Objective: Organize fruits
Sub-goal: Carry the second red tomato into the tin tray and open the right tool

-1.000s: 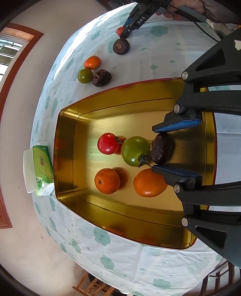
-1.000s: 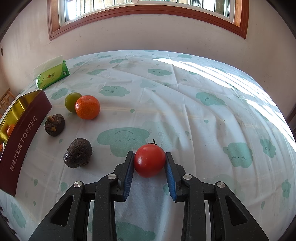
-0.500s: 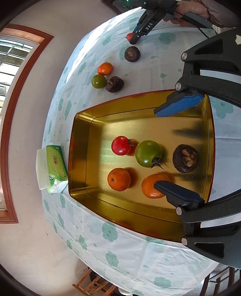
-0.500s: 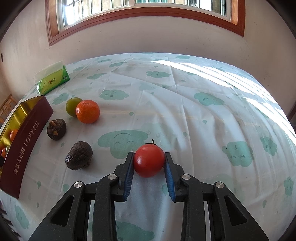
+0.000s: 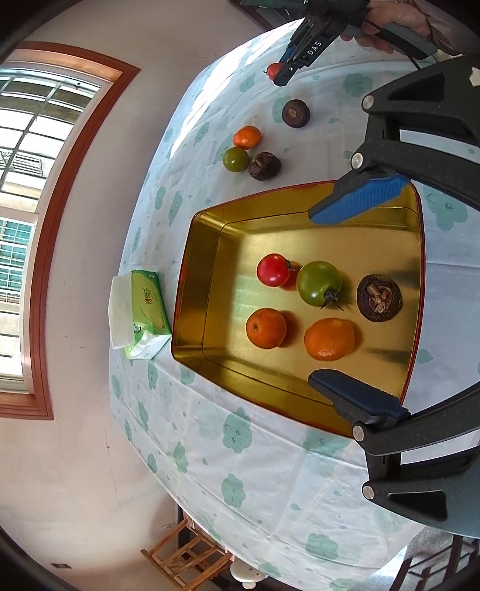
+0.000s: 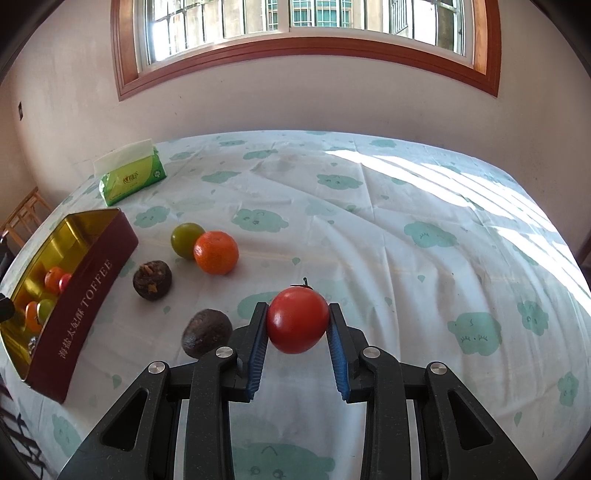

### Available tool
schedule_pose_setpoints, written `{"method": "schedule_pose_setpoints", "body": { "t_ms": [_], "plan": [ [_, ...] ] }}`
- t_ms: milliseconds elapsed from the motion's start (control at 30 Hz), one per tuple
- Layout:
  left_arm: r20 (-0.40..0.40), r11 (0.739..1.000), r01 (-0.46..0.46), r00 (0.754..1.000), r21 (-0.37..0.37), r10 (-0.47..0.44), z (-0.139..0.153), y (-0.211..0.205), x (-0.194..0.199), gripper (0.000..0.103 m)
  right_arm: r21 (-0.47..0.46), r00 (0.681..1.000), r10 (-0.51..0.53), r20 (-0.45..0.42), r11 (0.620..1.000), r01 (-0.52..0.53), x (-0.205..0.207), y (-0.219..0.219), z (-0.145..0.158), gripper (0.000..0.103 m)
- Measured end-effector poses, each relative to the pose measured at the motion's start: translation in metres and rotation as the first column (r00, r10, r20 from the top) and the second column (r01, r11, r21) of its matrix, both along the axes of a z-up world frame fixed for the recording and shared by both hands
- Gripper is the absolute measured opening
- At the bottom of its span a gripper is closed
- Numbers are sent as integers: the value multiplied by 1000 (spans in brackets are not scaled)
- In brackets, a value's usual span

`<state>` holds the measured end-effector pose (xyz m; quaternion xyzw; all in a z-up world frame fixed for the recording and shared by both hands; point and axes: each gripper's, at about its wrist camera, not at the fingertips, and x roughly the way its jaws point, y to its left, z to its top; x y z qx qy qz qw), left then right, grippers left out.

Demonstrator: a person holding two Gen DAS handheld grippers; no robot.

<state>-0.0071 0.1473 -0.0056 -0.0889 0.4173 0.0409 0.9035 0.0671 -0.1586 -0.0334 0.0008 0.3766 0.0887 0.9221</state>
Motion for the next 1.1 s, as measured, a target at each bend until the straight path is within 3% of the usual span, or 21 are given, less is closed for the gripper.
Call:
{"method": "schedule_pose_setpoints", "body": {
  "t_ms": [267,567,1100],
  "plan": [
    [8,994,-107,994,-6,107,5,35,-12,79,32,978,202,49,978,-204,-7,71,33,32],
    [-9,978,-207,978,-16,206,1,69,-27,79,32,896,441,51,896,-443,-21,162,39,32],
    [-56,942,-335,940,26,336,-10,105,-50,79,-2,822,567,-58,823,-568,-7,249,10,32]
  ]
}}
